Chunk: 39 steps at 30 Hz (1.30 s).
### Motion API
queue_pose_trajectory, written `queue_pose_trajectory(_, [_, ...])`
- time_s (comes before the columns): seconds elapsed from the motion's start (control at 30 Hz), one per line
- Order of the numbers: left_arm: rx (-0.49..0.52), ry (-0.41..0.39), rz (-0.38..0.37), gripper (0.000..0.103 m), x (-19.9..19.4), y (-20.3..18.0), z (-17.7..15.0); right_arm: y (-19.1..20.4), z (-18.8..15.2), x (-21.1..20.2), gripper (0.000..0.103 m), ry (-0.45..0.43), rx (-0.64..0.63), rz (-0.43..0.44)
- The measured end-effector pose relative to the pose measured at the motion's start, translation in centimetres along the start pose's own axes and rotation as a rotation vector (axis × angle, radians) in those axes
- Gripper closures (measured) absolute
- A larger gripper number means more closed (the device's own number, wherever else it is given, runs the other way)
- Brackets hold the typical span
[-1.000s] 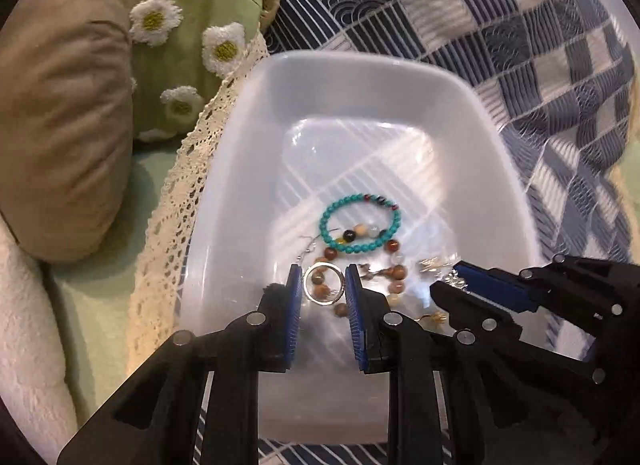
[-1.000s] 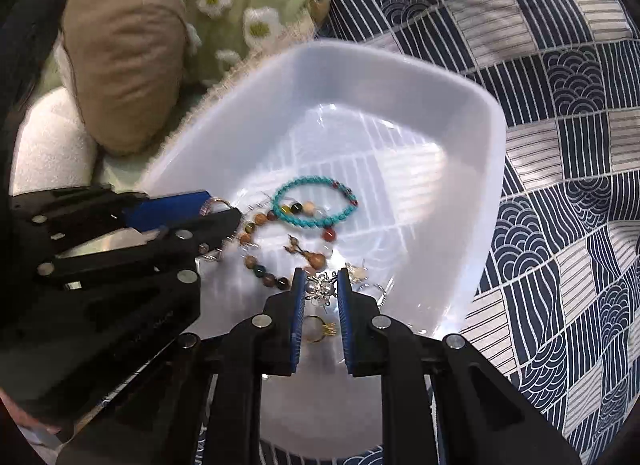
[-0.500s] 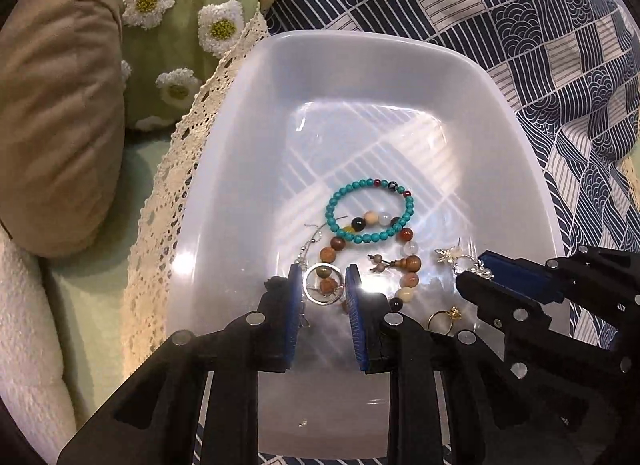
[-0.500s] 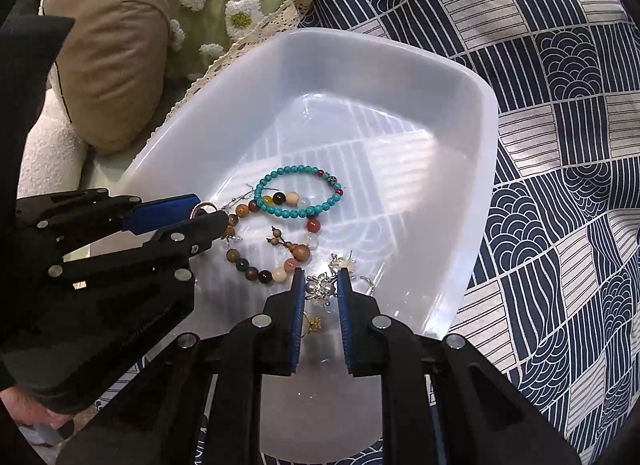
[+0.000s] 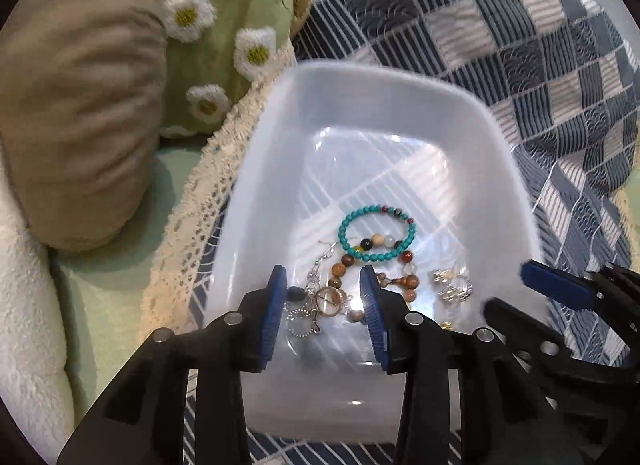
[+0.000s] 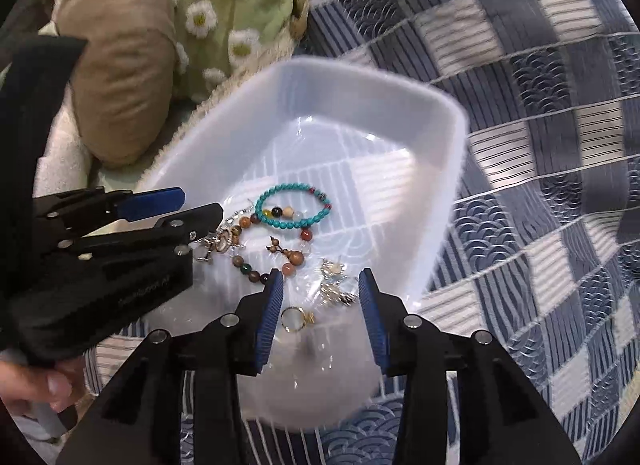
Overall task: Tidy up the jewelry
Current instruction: 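Grasp the silver ring on the quilt with the right gripper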
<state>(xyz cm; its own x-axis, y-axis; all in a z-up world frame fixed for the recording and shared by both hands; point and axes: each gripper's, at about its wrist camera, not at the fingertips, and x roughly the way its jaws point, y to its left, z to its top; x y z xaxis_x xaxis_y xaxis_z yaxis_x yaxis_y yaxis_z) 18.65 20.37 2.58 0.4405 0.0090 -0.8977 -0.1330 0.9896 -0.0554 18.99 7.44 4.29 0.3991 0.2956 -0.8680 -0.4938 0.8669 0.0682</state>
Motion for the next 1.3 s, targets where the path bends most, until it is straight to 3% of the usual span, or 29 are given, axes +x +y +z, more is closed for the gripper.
queue_pose_trajectory(0.03, [-0.011,-0.02,-0.016,0.064,-1.2,0.0,-0.2,-0.1,-0.1,-1.0,0.057,-0.012,0.001,-0.004])
queue_pose_trajectory(0.1, [-0.03,-0.055,-0.042,0.049,-3.2,-0.2,-1.1,-0.5,-0.8,-3.9,0.042,-0.053,0.006,-0.029])
queue_pose_trajectory(0.23, [-0.041,-0.113,-0.1,0.042,-6.9,-1.7,-3.3,-1.7,-3.1,-7.9,0.04,-0.097,0.029,-0.082])
queue_pose_trajectory(0.3, [-0.027,-0.149,-0.122,0.027,-8.6,-2.8,-4.8,-2.9,-4.9,-9.4,0.032,-0.114,0.062,-0.084])
queue_pose_trajectory(0.4, [0.012,-0.173,-0.123,0.019,-9.9,-4.8,-8.0,-4.6,-8.2,-10.4,0.029,-0.111,0.1,-0.102])
queue_pose_trajectory(0.53, [0.07,-0.114,-0.158,0.019,-8.8,-8.1,-12.7,-7.1,-14.3,-10.4,0.029,-0.067,0.158,-0.159])
queue_pose_trajectory(0.67, [0.134,-0.046,-0.192,0.019,-7.2,-11.3,-16.9,-9.2,-19.6,-9.2,0.029,0.025,0.239,-0.103])
queue_pose_trajectory(0.83, [0.227,0.006,-0.12,0.019,-5.1,-14.0,-19.0,-11.0,-24.3,-9.1,0.029,0.066,0.336,-0.085])
queue_pose_trajectory(1.07, [0.183,0.038,-0.162,0.019,-4.3,-14.1,-18.7,-11.8,-25.9,-8.1,0.03,0.114,0.371,-0.104])
queue_pose_trajectory(1.3, [0.189,0.054,-0.17,0.019,-4.2,-14.6,-18.8,-11.7,-25.9,-6.8,0.05,0.156,0.363,-0.116])
